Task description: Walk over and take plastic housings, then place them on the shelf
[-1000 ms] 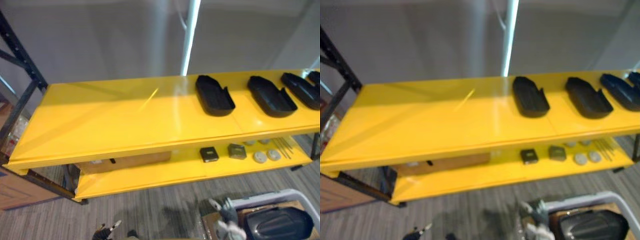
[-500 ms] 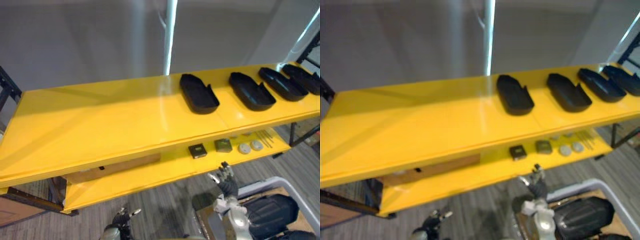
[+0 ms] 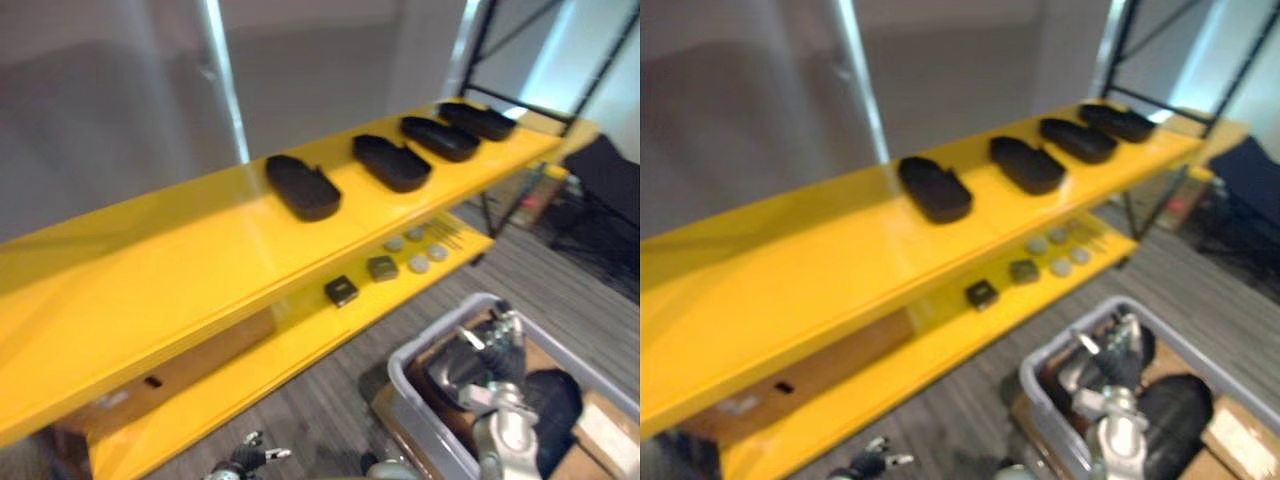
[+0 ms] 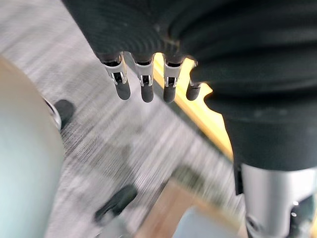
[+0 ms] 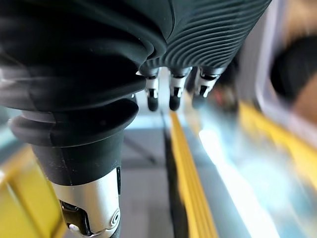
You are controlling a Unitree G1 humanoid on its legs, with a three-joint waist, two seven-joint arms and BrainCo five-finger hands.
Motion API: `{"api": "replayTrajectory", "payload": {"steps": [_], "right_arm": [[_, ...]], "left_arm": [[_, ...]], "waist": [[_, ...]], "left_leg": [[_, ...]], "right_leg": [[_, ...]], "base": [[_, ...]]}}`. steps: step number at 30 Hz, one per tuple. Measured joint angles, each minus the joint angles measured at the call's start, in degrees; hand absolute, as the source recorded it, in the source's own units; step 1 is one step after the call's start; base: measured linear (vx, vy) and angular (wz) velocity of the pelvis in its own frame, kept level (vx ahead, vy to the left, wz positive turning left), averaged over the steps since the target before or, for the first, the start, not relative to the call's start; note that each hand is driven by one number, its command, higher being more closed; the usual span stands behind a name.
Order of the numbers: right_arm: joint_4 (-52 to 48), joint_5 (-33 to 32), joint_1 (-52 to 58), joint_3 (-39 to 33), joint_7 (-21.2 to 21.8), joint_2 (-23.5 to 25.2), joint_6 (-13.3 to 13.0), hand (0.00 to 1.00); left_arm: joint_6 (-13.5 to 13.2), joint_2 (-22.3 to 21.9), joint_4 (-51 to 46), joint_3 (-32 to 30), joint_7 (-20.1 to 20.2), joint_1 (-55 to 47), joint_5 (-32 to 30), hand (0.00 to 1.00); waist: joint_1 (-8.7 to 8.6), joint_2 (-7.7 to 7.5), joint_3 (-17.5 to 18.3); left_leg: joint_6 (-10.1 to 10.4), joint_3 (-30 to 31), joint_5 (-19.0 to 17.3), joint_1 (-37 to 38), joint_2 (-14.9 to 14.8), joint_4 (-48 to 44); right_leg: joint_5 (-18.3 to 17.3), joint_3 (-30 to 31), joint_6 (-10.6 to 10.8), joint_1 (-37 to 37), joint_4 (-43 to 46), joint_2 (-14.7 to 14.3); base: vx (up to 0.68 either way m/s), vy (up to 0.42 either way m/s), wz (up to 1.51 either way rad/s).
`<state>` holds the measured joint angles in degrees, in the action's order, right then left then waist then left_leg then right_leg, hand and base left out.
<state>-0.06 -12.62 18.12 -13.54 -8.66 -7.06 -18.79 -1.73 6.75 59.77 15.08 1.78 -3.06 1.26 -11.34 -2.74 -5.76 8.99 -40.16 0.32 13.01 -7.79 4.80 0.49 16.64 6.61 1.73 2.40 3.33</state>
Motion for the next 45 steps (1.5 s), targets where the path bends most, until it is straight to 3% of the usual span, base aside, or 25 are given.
{"api": "replayTrajectory", "payload": {"steps": [4,7,9,10,12,14,17,19,22,24,27,29,30,31,32,33,36,38,42,44,45], "right_arm": [[-2.9,-0.1,5.5,-2.2,0.8,-0.1,-0.4,0.0],[-4.3,0.0,6.1,-2.2,2.8,0.0,-1.6,0.0],[-4.3,0.1,5.9,-1.7,4.1,0.3,-1.9,0.0],[-4.4,0.2,4.2,-0.1,5.0,-0.2,-2.9,0.0],[-4.4,1.2,1.5,2.2,5.0,-1.2,-3.5,0.0],[-3.6,2.3,-3.8,6.0,4.9,-3.9,-3.5,0.0],[-2.9,2.2,-6.8,9.0,4.6,-4.2,-3.2,0.0],[-2.9,2.2,-8.5,10.4,3.6,-4.8,-2.8,0.0],[-1.8,2.1,-11.3,11.2,3.3,-6.5,-2.0,0.0],[0.8,2.0,-14.2,11.2,2.0,-8.0,-1.1,0.0],[3.5,-0.2,-14.8,11.3,-1.8,-7.5,-0.7,0.0],[2.9,-3.0,-12.0,10.8,-3.9,-5.3,-1.4,0.0],[1.4,-4.7,-8.2,10.6,-3.8,-2.4,-1.7,0.0],[0.4,-4.5,-6.4,10.6,-3.6,-1.5,-1.7,0.0],[-1.1,-4.4,-4.1,10.7,-3.3,-0.8,-1.7,0.0],[-2.5,-3.2,-1.4,11.3,-2.4,-0.5,-1.6,0.0],[-3.7,-2.3,1.3,11.5,0.0,-0.5,-1.8,0.0],[-3.7,-2.1,-1.4,12.3,1.2,-0.2,-2.6,0.0],[-3.8,0.6,-6.2,14.7,0.2,0.1,-2.5,0.0],[-4.6,2.3,-8.2,15.9,-0.4,0.2,-0.9,0.0],[-5.8,2.4,-8.7,16.0,-0.9,0.2,0.6,0.0]], "left_arm": [[1.0,-0.7,0.0,4.2,-0.4,2.4,1.1,0.0],[1.0,-1.4,0.0,6.6,-0.8,4.3,3.2,0.0],[1.0,-1.9,-0.4,7.9,-1.8,5.4,5.3,0.0],[1.0,-2.7,-0.6,8.0,-2.6,5.8,5.7,0.0],[1.0,-3.4,-1.0,8.1,-3.8,6.0,7.6,0.0],[1.0,-3.8,-2.6,7.7,-5.1,5.2,9.4,0.0],[1.0,-2.7,-2.5,5.8,-5.8,3.8,9.5,0.0],[0.7,-1.3,-2.9,3.6,-5.9,3.3,10.0,0.0],[-0.3,0.3,-2.8,2.6,-6.0,3.2,10.1,0.0],[-2.5,0.7,-2.9,1.4,-6.0,3.5,10.1,0.0],[-4.2,0.9,-5.6,0.9,-5.9,4.4,9.3,0.0],[-4.4,1.4,-7.7,0.8,-5.6,4.2,7.8,0.0],[-4.3,1.8,-8.5,-0.6,-5.3,4.3,6.4,0.0],[-4.0,1.7,-8.9,-1.4,-5.3,4.4,5.6,0.0],[-3.6,1.7,-9.2,-1.8,-5.3,4.4,4.7,0.0],[-3.0,1.4,-9.3,-2.9,-5.4,4.1,4.7,0.0],[-2.6,2.0,-9.3,-4.4,-6.1,3.5,7.3,0.0],[-2.7,1.7,-10.1,-8.0,-7.2,1.2,10.1,0.0],[-3.3,2.0,-12.5,-14.3,-8.4,-2.6,11.5,0.0],[-3.1,3.1,-11.6,-17.2,-8.3,-5.3,11.2,0.0],[-2.9,3.9,-10.7,-18.4,-8.2,-8.0,11.2,0.0]], "waist": [[-3.06,-0.63,0.2],[-4.07,-0.49,0.2],[-3.66,-0.71,0.1],[-3.35,0.11,-0.6],[-2.84,1.16,-2.4],[0.64,4.02,-4.1],[2.15,2.65,-5.1],[3.38,1.34,-5.7],[4.37,1.35,-5.8],[4.3,2.57,-7.2],[5.06,3.33,-11.4],[5.09,3.03,-12.4],[5.44,1.81,-13.4],[5.45,1.61,-13.7],[5.61,1.35,-14.0],[5.83,1.53,-14.3],[5.59,0.71,-14.6],[6.87,0.98,-14.7],[10.78,1.37,-14.9],[12.5,1.1,-14.7],[13.18,0.64,-14.2]], "left_leg": [[0.0,-3.7,-0.4,1.5,0.0,0.0],[-0.2,-4.0,-1.1,1.8,0.5,-0.1],[-0.5,-0.2,-4.0,0.4,-0.4,-5.1],[-1.4,10.4,-8.6,-2.5,-1.9,-12.1],[-1.9,21.3,-13.2,-5.7,-2.4,-18.9],[-1.3,33.1,-21.2,-10.4,-1.9,-26.6],[-2.7,33.0,-22.7,-12.6,-0.4,-29.3],[-2.9,33.7,-22.7,-13.4,0.7,-29.6],[-3.5,35.2,-23.2,-16.5,1.0,-32.7],[-3.7,37.2,-24.8,-19.9,0.6,-37.8],[-4.4,39.7,-27.4,-20.4,0.3,-44.0],[-5.6,39.1,-29.7,-21.3,0.5,-47.0],[-6.9,36.3,-30.5,-20.8,0.8,-48.7],[-7.3,35.1,-30.6,-20.6,0.8,-49.0],[-8.3,33.0,-30.4,-19.8,0.4,-48.6],[-10.1,29.7,-29.5,-19.4,-0.5,-47.1],[-12.0,24.0,-26.7,-17.8,-1.1,-43.4],[-12.5,18.8,-23.0,-17.0,-3.4,-39.1],[-11.5,15.0,-19.7,-17.1,-6.8,-34.8],[-9.5,14.7,-18.7,-17.7,-7.3,-33.0],[-8.5,14.8,-18.2,-18.6,-7.2,-32.9]], "right_leg": [[1.8,3.1,0.7,0.1,-1.7,-0.5],[2.3,4.1,1.2,0.1,-2.1,-0.3],[2.3,4.3,1.3,0.0,-1.9,0.0],[2.2,5.3,1.6,0.3,-1.3,-0.3],[2.0,6.5,2.1,0.7,-0.1,-1.1],[2.1,9.7,3.3,4.2,1.6,-2.9],[2.0,9.8,3.2,5.0,1.7,-1.0],[2.0,7.8,1.1,5.4,1.7,0.5],[2.0,6.5,1.0,6.7,2.7,0.7],[2.0,5.3,1.8,8.1,4.5,0.0],[2.5,5.4,3.0,8.5,9.4,-1.6],[2.6,5.7,3.1,10.4,12.7,-2.6],[4.2,5.0,2.6,11.2,13.6,-2.1],[5.9,3.7,2.1,11.3,13.0,-1.8],[10.3,1.7,1.2,11.0,10.4,-1.3],[11.5,-1.9,-0.3,11.5,10.3,-0.6],[4.2,-10.4,-2.1,13.9,25.3,0.4],[-1.7,-19.0,-7.0,13.3,35.3,4.4],[-4.2,-26.5,-7.9,6.2,36.0,9.2],[-3.1,-27.7,-7.2,1.6,31.5,10.9],[-0.7,-27.9,-6.8,0.2,27.3,11.1]], "base": [[0.04,-0.003,-0.47],[0.03,0.001,-0.24],[-0.01,-0.011,-0.13],[-0.03,0.008,-0.28],[-0.07,0.08,-0.43],[-0.21,0.286,-0.72],[-0.2,0.181,-0.11],[-0.1,0.096,0.17],[-0.01,0.058,0.21],[0.02,0.052,0.24],[-0.05,0.107,-0.08],[-0.17,0.169,-0.45],[-0.2,0.173,-0.76],[-0.26,0.221,-0.99],[-0.22,0.149,-1.08],[-0.28,0.174,-1.2],[-0.23,0.146,-1.05],[-0.18,0.073,-1.14],[-0.13,-0.056,-0.83],[-0.15,-0.14,-0.8],[-0.11,-0.135,-0.82]]}}
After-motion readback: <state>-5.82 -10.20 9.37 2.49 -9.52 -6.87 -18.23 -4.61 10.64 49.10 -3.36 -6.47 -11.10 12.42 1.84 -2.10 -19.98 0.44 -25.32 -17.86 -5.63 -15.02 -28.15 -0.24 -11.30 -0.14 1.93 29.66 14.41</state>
